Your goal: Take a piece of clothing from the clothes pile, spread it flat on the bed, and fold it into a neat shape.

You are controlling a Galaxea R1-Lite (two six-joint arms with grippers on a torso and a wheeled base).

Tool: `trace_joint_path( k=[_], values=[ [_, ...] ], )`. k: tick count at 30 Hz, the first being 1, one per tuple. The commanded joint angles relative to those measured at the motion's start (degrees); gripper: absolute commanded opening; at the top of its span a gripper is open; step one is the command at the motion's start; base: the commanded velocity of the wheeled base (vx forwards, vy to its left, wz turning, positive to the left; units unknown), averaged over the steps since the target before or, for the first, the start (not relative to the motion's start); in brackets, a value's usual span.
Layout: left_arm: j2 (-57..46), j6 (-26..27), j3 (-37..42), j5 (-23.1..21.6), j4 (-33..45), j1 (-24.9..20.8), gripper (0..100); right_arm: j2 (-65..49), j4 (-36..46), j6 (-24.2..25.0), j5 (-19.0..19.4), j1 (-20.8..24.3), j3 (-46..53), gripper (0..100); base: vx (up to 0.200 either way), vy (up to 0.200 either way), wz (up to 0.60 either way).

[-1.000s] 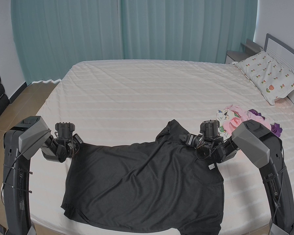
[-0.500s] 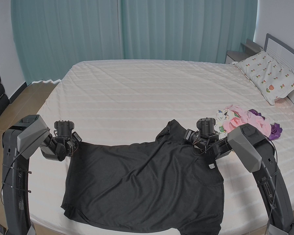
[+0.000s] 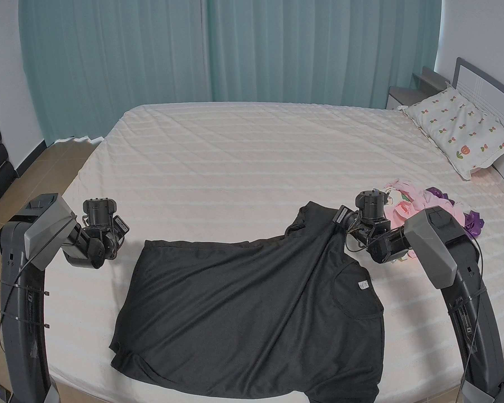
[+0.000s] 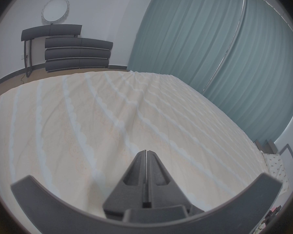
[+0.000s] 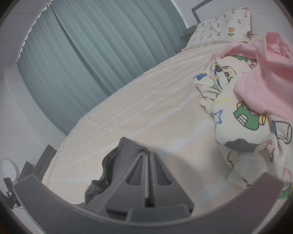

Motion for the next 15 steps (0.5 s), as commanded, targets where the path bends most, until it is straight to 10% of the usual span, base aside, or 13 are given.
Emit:
trace_joint_path(
  k=[1, 13, 14, 15],
  values=[
    [0.74, -0.03, -1.24, -0.23, 0.04, 0.08, 0, 0.08, -1.48, 0.09, 0.05, 0.25, -0.49, 0, 0.0, 0.0, 0.0],
    [2.06, -0.21, -2.56, -2.78, 1.01, -0.98, 0, 0.51, -1.04, -0.87, -0.21, 1.04, 1.88, 0, 0.0, 0.0, 0.0],
    [1.97, -0.3, -2.39, -4.36, 1.8, -1.5, 100, 0.34, -1.13, -0.87, -0.21, 1.04, 2.85, 0, 0.0, 0.0, 0.0],
    [1.88, -0.3, -2.39, -4.89, 1.98, -1.86, 100, 0.16, -1.3, -0.87, -0.21, 1.13, 3.55, 0, 0.0, 0.0, 0.0]
  ],
)
